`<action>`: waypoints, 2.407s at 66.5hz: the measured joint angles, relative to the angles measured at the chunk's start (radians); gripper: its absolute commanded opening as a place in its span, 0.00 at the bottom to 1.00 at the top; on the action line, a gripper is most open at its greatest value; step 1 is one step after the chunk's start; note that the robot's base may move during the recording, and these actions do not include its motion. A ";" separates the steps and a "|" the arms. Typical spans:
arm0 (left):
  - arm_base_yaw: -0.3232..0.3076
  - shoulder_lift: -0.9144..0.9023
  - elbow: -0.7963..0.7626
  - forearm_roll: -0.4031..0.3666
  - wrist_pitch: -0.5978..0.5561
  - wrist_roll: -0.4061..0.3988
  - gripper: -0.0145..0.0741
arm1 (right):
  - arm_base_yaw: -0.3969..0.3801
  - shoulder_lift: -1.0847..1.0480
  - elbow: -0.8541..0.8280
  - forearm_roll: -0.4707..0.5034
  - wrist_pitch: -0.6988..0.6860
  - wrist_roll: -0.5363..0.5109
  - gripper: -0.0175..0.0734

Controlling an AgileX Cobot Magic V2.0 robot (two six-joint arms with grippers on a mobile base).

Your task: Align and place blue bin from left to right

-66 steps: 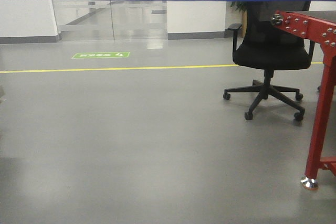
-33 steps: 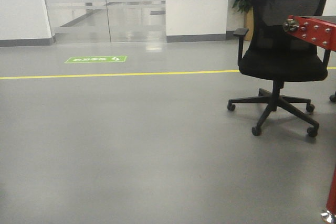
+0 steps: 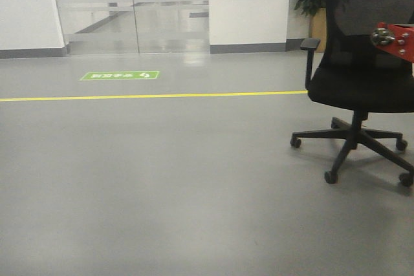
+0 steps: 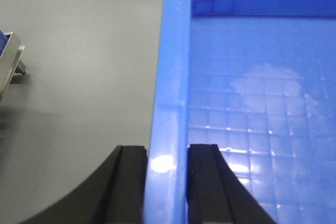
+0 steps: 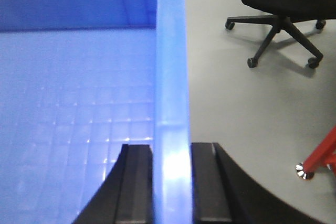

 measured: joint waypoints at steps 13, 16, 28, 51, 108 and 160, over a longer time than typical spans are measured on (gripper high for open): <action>0.000 0.002 0.000 0.000 0.000 0.000 0.04 | 0.000 0.000 0.000 0.000 0.000 0.000 0.01; 0.000 0.002 0.000 0.000 0.000 0.000 0.04 | 0.000 0.000 0.000 0.000 0.000 0.000 0.01; 0.000 0.002 0.000 0.000 0.000 0.000 0.04 | 0.000 0.000 0.000 0.000 -0.001 0.000 0.01; 0.000 0.002 -0.002 -0.019 -0.002 0.004 0.04 | 0.002 0.000 0.000 0.005 0.070 0.000 0.01; -0.002 0.002 -0.002 -0.021 -0.002 0.004 0.04 | 0.002 0.000 0.000 0.005 0.078 0.000 0.01; -0.002 0.002 -0.002 -0.021 -0.002 0.004 0.04 | 0.002 0.000 0.000 0.005 0.078 0.000 0.01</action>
